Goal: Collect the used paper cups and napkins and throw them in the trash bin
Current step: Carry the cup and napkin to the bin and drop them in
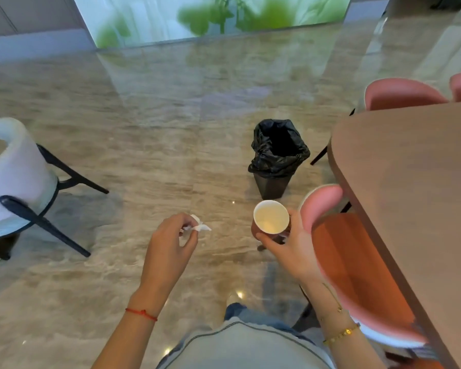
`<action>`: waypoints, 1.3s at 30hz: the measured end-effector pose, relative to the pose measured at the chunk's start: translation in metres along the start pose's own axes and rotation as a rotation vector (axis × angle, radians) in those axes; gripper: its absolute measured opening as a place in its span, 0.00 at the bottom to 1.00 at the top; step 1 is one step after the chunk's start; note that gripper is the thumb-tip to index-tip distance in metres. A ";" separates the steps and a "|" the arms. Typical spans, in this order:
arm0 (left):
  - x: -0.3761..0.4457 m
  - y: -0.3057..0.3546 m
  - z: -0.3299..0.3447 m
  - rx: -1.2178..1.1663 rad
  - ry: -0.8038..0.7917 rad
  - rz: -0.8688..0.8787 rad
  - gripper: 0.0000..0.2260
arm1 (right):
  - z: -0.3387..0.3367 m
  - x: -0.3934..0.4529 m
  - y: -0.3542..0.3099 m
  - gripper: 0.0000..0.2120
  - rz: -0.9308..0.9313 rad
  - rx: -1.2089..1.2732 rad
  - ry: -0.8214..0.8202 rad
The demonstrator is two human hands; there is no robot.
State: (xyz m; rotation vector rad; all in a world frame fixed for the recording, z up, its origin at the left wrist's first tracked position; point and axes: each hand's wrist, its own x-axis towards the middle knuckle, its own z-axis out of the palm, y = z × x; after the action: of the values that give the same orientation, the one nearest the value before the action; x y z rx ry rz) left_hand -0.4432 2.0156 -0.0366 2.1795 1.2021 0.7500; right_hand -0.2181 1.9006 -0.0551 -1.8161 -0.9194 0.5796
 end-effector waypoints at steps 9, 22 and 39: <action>0.169 -0.005 0.037 -0.023 -0.003 0.012 0.08 | 0.007 0.168 -0.002 0.29 0.011 -0.032 -0.003; 0.450 -0.034 0.106 -0.081 -0.137 0.137 0.07 | 0.032 0.400 0.006 0.32 0.097 -0.050 0.172; 0.726 -0.002 0.258 -0.090 -0.454 0.360 0.07 | -0.003 0.621 0.043 0.35 0.315 -0.075 0.400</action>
State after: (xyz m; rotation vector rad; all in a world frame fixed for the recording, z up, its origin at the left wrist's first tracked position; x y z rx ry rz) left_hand 0.0592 2.5995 -0.0662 2.3471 0.5491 0.3970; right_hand 0.1707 2.3860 -0.0848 -2.0643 -0.3933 0.3541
